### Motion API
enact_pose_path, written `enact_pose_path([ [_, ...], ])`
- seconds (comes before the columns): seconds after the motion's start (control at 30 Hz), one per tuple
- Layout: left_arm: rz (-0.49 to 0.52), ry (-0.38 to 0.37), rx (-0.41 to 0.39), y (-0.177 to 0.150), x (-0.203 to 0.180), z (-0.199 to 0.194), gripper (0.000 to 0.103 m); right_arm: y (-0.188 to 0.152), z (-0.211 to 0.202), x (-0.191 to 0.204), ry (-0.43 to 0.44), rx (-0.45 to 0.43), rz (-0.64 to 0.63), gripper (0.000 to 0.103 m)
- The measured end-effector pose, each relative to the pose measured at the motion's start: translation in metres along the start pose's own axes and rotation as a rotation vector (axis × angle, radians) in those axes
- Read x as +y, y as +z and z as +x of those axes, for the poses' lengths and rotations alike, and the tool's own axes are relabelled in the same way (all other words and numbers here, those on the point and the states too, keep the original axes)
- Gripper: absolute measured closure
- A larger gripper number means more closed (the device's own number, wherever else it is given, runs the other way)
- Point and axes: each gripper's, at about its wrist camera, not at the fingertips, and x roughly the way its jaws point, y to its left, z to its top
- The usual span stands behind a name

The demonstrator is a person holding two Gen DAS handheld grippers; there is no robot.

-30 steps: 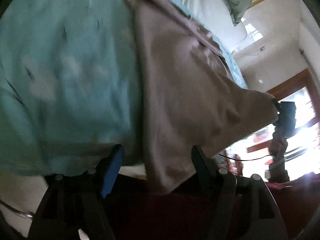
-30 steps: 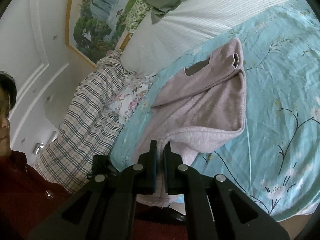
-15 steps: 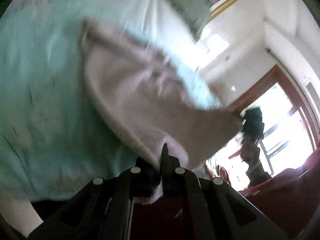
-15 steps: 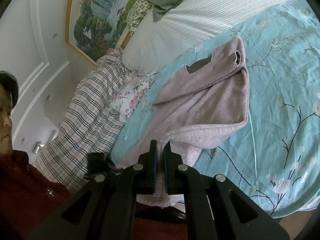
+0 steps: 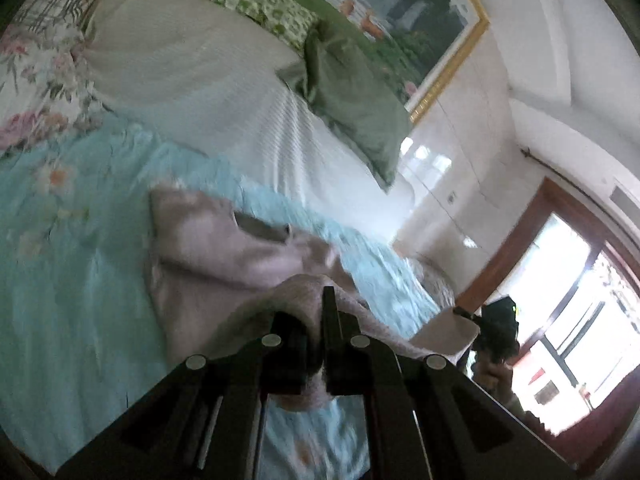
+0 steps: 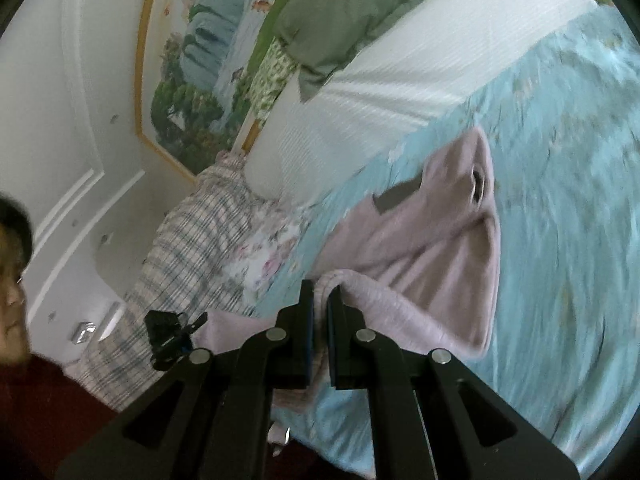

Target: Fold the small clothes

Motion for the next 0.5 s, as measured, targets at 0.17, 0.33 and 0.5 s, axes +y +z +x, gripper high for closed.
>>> enact_pose_path([
  [0.17, 0.022, 0.073, -0.02, 0.046, 0.011, 0.052, 0.1, 0.061, 0.031, -0.024, -0.105, -0.075, 0.004, 0.097],
  [0.33, 0.02, 0.142, 0.026, 0.083, 0.032, 0.112, 0.1, 0.104, 0.07, -0.048, -0.245, -0.075, 0.005, 0.097],
  [0.5, -0.014, 0.189, 0.085, 0.105, 0.068, 0.169, 0.099, 0.13, 0.11, -0.077, -0.36, -0.043, 0.024, 0.097],
])
